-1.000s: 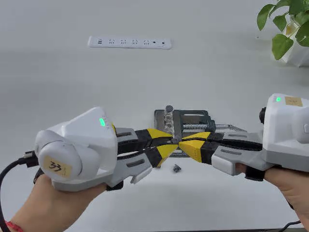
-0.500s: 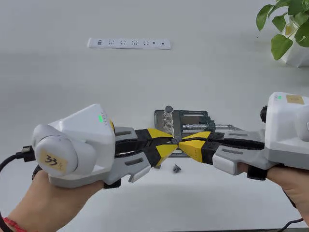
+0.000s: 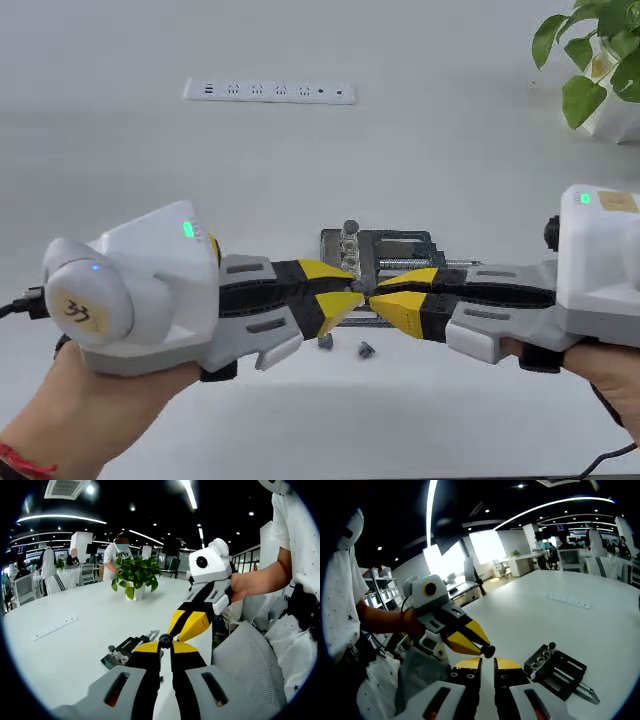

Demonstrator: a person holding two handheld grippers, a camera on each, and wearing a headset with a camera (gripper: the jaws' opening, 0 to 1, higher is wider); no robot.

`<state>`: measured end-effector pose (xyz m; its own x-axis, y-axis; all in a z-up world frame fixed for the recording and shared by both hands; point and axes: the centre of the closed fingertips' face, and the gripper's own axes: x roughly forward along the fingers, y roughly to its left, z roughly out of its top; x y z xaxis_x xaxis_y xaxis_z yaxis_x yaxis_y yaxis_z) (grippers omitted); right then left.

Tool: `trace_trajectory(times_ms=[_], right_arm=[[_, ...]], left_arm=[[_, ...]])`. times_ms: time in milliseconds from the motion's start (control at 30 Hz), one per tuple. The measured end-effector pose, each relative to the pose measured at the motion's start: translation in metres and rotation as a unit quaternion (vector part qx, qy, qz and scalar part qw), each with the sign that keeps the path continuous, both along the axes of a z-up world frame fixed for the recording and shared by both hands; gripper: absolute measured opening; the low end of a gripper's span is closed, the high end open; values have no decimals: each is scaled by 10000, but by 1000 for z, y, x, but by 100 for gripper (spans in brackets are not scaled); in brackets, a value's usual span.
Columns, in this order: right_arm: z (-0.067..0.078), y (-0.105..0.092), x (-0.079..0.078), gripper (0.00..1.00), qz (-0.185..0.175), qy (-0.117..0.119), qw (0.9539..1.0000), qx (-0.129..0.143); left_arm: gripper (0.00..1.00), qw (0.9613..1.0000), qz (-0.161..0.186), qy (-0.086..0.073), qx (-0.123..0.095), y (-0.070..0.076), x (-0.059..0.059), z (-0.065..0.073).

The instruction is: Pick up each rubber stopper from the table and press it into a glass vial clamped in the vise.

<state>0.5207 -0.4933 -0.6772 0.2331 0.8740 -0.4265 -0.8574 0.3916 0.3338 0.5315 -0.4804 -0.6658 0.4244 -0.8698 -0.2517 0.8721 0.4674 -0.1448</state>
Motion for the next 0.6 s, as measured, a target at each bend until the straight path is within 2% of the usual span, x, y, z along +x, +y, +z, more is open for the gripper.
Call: trace_trajectory(times_ms=[200, 267, 300, 433, 500, 600], right_arm=[[14, -4, -7, 10, 556, -137, 9982, 149], [20, -4, -10, 11, 713, -186, 9971, 193], [24, -3, -13, 12, 791, -161, 9964, 241], [39, 0, -23, 13, 1057, -120, 9933, 443], [42, -2, -22, 12, 1074, -124, 9929, 492], [51, 0, -25, 12, 1147, -38, 9908, 712]], left_arm=[[3, 9985, -398, 240, -296, 2, -8, 11], [3, 9966, -586, 352, -464, 1, -13, 17], [3, 9962, -623, 354, -503, 1, -13, 19], [3, 9895, -893, 601, -969, -1, -22, 36], [3, 9879, -948, 618, -1060, 1, -23, 40], [3, 9847, -1043, 696, -1212, 1, -27, 46]])
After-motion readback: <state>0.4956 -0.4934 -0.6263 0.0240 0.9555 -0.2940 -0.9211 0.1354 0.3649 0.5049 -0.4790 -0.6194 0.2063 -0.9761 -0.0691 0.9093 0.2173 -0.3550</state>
